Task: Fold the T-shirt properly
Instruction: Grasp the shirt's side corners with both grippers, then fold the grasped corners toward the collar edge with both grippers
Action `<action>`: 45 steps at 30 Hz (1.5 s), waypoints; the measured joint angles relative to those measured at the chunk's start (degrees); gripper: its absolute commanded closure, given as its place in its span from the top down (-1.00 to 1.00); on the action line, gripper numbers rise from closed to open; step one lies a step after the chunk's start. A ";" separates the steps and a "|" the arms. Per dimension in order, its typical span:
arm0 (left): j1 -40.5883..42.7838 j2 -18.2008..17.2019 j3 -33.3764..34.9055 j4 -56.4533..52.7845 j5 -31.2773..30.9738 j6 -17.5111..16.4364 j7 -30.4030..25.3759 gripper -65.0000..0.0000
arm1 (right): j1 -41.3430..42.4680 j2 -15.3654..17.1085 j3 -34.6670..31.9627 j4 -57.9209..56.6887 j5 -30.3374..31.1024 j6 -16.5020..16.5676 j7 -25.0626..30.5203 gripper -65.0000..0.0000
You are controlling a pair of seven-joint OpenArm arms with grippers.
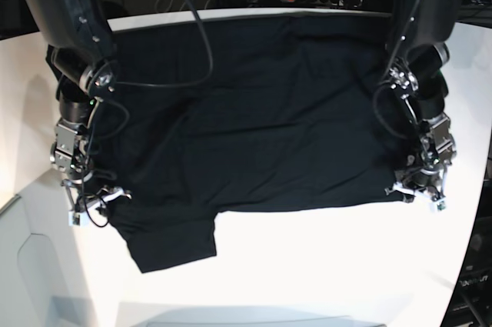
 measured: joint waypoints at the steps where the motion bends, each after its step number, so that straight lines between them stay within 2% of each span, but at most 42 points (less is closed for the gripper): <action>1: 0.00 0.00 0.00 0.00 0.00 0.00 -0.02 -0.49 | 0.00 0.00 0.00 0.00 0.00 0.00 0.00 -1.00; 8: 0.11 -0.02 0.00 0.00 0.04 0.02 -0.24 -0.53 | 0.00 0.00 0.00 0.00 0.00 -0.02 -0.07 -1.00; 10: 0.11 -0.02 0.00 0.00 0.07 0.00 -0.22 -0.69 | 0.00 0.00 0.00 0.00 0.02 0.00 -0.07 -1.00; 12: 0.11 0.02 0.02 0.00 0.02 -0.02 -0.20 -0.97 | 0.00 0.00 0.00 0.00 0.00 -0.02 -0.07 -1.00; 13: 0.11 0.02 0.00 0.00 -0.13 0.00 -0.15 -1.00 | 0.00 0.00 0.00 0.00 0.00 0.00 -0.07 -1.00; 24: 0.09 0.46 -0.17 0.44 -0.20 0.00 0.37 -1.00 | 0.02 -0.17 0.50 0.46 0.20 0.15 -0.17 -1.00; 26: 0.24 0.59 -0.15 1.51 -0.17 -0.22 1.31 -1.00 | -0.31 -0.70 0.48 2.71 -0.28 0.24 -1.99 -1.00; 31: 1.38 0.79 -0.15 7.34 -0.26 -0.70 1.95 -1.00 | -3.48 -3.21 0.48 11.28 -1.53 3.23 -5.03 -1.00; 35: 4.22 3.13 -0.42 15.13 -0.28 -0.68 7.19 -1.00 | -5.53 -4.66 0.50 16.70 -2.03 3.45 -6.21 -1.00; 40: 7.17 6.12 -0.42 24.85 -0.17 -0.85 10.16 -1.00 | -6.54 -5.27 0.50 20.04 -1.81 3.50 -5.97 -1.00; 43: 9.62 7.76 -0.37 30.38 -0.39 -0.87 11.13 -1.00 | -7.34 -6.40 0.59 23.85 -0.09 6.29 -6.25 -1.00; 45: 11.28 8.59 -0.42 33.05 -0.35 -0.87 11.80 -1.00 | -8.52 -6.54 0.28 26.71 2.36 6.73 -5.81 -1.00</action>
